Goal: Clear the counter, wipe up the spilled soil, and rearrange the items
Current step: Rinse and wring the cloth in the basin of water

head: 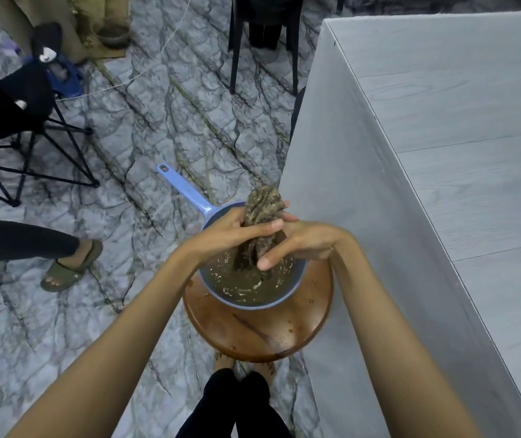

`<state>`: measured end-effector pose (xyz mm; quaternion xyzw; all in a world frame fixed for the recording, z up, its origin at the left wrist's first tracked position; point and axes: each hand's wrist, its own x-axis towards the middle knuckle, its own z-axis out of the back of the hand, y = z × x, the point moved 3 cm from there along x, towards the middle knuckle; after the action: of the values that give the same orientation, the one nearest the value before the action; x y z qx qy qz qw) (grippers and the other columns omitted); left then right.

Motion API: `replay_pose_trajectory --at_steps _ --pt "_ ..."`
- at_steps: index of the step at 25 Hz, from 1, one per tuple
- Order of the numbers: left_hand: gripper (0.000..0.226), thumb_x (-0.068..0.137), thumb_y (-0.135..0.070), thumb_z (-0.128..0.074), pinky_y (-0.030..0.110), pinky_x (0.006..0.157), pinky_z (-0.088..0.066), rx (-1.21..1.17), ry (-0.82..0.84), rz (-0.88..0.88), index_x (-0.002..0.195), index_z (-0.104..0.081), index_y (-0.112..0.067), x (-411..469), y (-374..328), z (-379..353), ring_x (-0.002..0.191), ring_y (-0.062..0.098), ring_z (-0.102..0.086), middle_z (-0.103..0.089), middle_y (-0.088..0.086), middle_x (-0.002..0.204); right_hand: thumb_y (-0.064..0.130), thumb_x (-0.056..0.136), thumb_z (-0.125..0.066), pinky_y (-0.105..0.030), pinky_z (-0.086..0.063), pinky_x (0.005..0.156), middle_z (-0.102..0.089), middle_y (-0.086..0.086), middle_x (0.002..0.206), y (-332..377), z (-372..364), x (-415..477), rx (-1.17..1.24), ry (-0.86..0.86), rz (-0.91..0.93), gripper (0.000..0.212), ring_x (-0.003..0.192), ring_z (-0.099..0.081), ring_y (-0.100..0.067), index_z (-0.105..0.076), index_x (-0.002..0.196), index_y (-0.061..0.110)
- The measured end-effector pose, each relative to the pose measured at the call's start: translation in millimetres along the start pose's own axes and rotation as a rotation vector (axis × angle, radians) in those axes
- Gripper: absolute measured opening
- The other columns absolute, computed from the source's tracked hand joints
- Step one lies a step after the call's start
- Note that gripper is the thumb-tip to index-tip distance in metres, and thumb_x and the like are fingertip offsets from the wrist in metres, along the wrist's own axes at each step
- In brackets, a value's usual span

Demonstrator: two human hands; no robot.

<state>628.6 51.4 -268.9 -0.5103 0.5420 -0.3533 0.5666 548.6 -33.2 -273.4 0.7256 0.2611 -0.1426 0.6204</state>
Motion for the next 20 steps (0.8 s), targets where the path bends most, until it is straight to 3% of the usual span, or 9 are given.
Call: replay_pose_trajectory --at_steps 2,3,5,9,11,13,15,17,20 --pt "0.016 0.076 -0.018 -0.069 0.014 0.092 -0.048 -0.102 0.062 -0.017 0.092 -0.070 -0.021 -3.1 -2.6 1.2 0.113 -0.004 -0.057 -0.063 -0.018 0.117 -0.017 0.078 -0.057 -0.024 -0.047 0.097 -0.048 0.003 0.132 -2.1 5.2 -1.3 0.025 0.099 -0.001 0.073 0.122 -0.048 -0.010 -0.033 0.135 0.021" --pt "0.017 0.072 -0.017 -0.072 0.014 0.085 -0.050 -0.190 0.082 -0.021 0.089 -0.071 -0.019 -4.7 -5.2 2.8 0.111 0.001 -0.060 -0.067 -0.013 0.114 -0.016 0.074 -0.058 -0.021 -0.049 0.095 -0.054 0.006 0.126 -1.2 7.8 -1.0 0.041 0.136 0.006 0.073 0.115 -0.054 -0.005 -0.039 0.135 0.019" --pt "0.025 0.061 -0.024 -0.076 0.016 0.074 -0.054 -0.359 0.089 -0.019 0.084 -0.072 -0.016 -5.0 -9.7 6.1 0.102 0.012 -0.067 -0.073 -0.001 0.104 -0.013 0.068 -0.063 -0.014 -0.052 0.083 -0.071 0.013 0.098 -0.6 11.2 2.7 0.106 0.202 -0.002 0.062 0.093 -0.065 0.003 -0.060 0.115 0.028" --pt "0.035 0.056 -0.034 -0.081 0.032 0.083 -0.056 -0.554 0.107 -0.054 0.084 -0.070 -0.016 4.7 -11.9 3.7 0.091 0.021 -0.070 -0.069 0.001 0.069 0.008 0.059 -0.079 -0.031 -0.054 0.091 -0.073 -0.004 0.100 -12.1 4.6 19.6 0.149 0.285 -0.012 0.048 0.099 -0.068 -0.019 -0.066 0.104 0.017" --pt "0.036 0.057 -0.035 -0.082 0.031 0.080 -0.056 -0.576 0.080 -0.067 0.083 -0.067 -0.015 11.6 -8.2 -1.8 0.062 0.016 -0.066 -0.053 -0.005 0.050 0.001 0.064 -0.075 -0.037 -0.055 0.089 -0.073 -0.007 0.095 -18.8 -2.2 25.1 0.234 0.235 0.002 0.037 0.094 -0.070 -0.025 -0.065 0.099 0.010" --pt "0.037 0.056 -0.039 -0.083 0.025 0.065 -0.056 -0.640 0.026 -0.072 0.077 -0.065 -0.015 16.5 -2.6 -3.9 0.042 0.008 -0.051 -0.044 -0.008 0.042 -0.008 0.079 -0.063 -0.033 -0.058 0.082 -0.073 -0.007 0.089 -25.1 -7.9 28.0 0.290 0.148 0.007 0.022 0.086 -0.071 -0.022 -0.062 0.097 0.005" --pt "0.039 0.055 -0.043 -0.082 0.021 0.047 -0.047 -0.674 -0.119 -0.069 0.070 -0.061 -0.012 19.2 3.3 -1.4 0.032 0.005 -0.039 -0.039 -0.009 0.037 -0.005 0.086 -0.057 -0.022 -0.056 0.058 -0.070 -0.003 0.075 -27.1 -10.9 28.8 0.225 -0.028 -0.013 0.013 0.064 -0.068 -0.013 -0.062 0.088 0.008" --pt "0.034 0.069 -0.040 -0.072 0.018 0.038 -0.038 -0.618 -0.324 -0.066 0.066 -0.055 -0.010 20.6 8.2 2.5 0.028 0.005 -0.032 -0.035 -0.009 0.034 0.001 0.084 -0.063 -0.014 -0.037 0.038 -0.057 0.000 0.061 -28.7 -13.9 30.2 0.132 -0.175 -0.045 0.015 0.043 -0.049 -0.004 -0.058 0.074 0.012" --pt "0.034 0.083 -0.033 -0.062 0.017 0.035 -0.028 -0.512 -0.546 -0.004 0.058 -0.055 -0.012 20.7 13.6 0.8 0.026 0.007 -0.026 -0.033 -0.008 0.031 0.007 0.081 -0.064 -0.015 -0.028 0.034 -0.046 0.002 0.054 -30.8 -19.0 32.3 -0.138 -0.374 -0.098 0.019 0.038 -0.038 -0.004 -0.052 0.068 0.015"
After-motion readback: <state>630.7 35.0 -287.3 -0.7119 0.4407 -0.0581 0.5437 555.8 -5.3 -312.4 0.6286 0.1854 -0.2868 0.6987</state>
